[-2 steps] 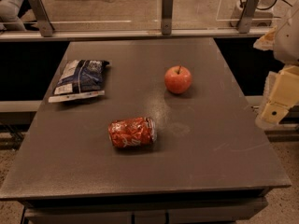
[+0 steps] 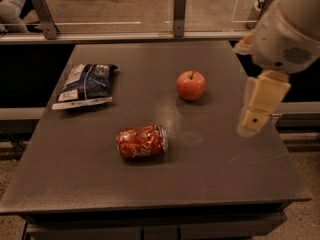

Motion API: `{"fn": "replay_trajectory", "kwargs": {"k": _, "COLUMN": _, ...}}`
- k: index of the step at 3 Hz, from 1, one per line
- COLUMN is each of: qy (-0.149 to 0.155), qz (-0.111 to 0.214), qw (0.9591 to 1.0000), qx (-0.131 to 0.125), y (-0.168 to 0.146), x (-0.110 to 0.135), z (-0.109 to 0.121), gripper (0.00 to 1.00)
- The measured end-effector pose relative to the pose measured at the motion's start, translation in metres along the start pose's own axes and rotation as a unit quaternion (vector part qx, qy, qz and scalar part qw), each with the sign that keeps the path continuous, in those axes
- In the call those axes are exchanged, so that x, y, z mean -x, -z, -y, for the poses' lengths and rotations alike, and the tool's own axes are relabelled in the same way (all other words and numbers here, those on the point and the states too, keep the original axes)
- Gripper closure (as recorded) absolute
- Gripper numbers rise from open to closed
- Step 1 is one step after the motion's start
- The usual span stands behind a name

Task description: Place coke can upright

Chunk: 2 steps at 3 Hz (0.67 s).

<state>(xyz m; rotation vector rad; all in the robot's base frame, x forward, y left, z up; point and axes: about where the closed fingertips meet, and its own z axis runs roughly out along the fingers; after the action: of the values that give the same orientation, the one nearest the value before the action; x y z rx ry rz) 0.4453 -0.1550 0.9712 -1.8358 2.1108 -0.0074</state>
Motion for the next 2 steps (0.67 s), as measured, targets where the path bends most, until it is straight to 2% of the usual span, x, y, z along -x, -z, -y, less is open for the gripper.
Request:
{"fn": "replay_trajectory", "kwargs": {"k": 1, "qy": 0.085, "qz": 0.052, "qw": 0.9940, "qx": 0.044, "y": -0.025, "x": 0.093, "z": -0.015, "gripper": 0.00}}
{"fn": "replay_trajectory", "kwargs": {"k": 2, "qy": 0.139, "qz": 0.056, "qw": 0.9852, "qx": 0.083, "y": -0.057, "x": 0.170, "z": -0.034, "gripper": 0.00}}
